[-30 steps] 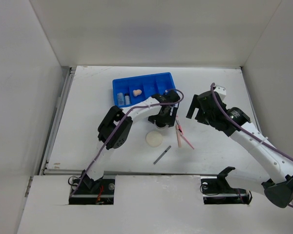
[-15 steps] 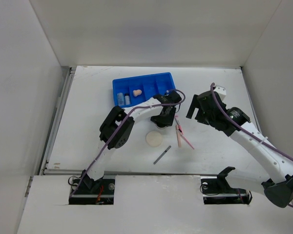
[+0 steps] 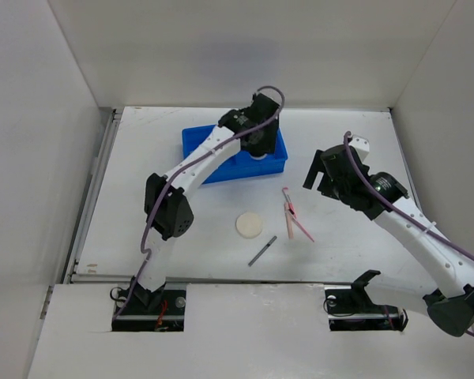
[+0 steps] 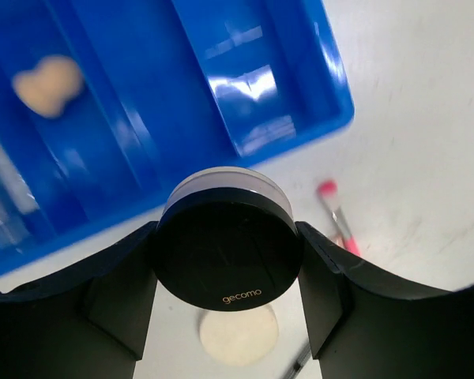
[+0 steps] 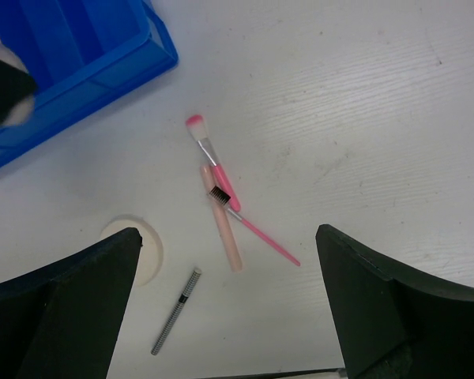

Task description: Organize the makeup

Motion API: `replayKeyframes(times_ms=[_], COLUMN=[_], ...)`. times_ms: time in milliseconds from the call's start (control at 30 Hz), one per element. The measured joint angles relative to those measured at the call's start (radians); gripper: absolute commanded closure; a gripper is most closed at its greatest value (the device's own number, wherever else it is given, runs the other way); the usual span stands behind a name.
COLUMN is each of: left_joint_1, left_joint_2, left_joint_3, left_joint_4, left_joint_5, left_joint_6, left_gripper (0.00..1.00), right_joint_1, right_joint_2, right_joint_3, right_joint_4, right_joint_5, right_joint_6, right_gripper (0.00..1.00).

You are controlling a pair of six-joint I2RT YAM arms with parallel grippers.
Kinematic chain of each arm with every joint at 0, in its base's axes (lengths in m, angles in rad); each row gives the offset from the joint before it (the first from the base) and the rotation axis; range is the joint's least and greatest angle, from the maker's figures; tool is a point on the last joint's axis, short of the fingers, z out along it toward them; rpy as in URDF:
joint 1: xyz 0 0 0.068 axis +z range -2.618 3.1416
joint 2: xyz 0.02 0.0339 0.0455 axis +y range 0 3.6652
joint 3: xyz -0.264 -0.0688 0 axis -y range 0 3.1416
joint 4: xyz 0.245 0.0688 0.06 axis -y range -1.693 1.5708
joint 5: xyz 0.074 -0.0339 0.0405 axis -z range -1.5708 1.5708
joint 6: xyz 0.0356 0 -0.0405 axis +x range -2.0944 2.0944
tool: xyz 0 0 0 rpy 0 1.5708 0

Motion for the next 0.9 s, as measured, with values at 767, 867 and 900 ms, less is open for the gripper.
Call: replayKeyframes(times_ms=[767,867,900], left_joint_1=[0.222,0.219,0.218], left_joint_2=[0.324,0.324,0.323], left_joint_3=[0.357,0.357,0.357], left_joint_4=[0.007,0.011,0.011], left_joint_5=[0.136,0.145,0.147], left_joint_6=[0.031,0.039,0.04], left_gripper=[0.22,0.1,0.1], right_joint_1=[0.0,0.0,0.0], right_joint_2=[0.008,0.008,0.008], right_joint_3=[0.045,0.046,0.046], right_joint_4=[-0.052,-0.052,-0.053], right_joint_5=[0.022,0.021,0.021], right_joint_6=[0.0,0.001,0.001], right_gripper=[0.02,0.02,0.02])
